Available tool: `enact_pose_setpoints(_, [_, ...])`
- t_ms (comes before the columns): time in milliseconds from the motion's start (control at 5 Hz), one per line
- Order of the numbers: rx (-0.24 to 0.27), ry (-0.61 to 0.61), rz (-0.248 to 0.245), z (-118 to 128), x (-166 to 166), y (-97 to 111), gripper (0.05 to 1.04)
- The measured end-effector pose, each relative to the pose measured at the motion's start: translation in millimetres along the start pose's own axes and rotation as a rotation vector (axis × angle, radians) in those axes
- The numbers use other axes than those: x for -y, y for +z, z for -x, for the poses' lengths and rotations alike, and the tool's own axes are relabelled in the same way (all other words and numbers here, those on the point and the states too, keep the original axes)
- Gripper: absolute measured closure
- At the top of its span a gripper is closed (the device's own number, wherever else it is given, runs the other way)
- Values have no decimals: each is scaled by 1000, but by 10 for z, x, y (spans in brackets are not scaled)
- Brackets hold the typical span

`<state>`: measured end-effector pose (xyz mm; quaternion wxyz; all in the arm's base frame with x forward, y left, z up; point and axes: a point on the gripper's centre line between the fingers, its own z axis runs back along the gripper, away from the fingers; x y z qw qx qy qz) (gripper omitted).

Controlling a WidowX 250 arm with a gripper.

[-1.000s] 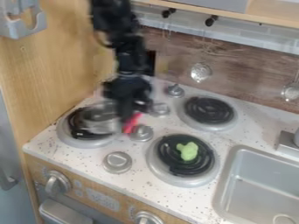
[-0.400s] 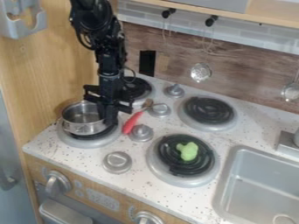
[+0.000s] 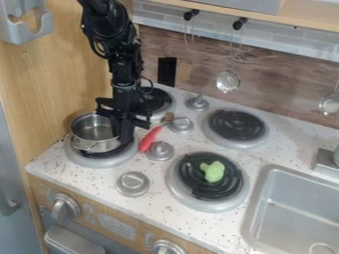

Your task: Bergerak ke bawah dan ambil panci perak. Lalu angkat dan pindahkan panci perak ke pembakar kanan atas. Kemudian lepaskan kapitannya.

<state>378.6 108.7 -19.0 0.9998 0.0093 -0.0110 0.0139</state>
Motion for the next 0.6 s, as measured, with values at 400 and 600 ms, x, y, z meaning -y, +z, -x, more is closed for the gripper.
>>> enact_pose_setpoints(400, [32,-169,-38,-133,386,397,307])
enact_pose_setpoints(600, [48,-199,-39,-156,512,522,73])
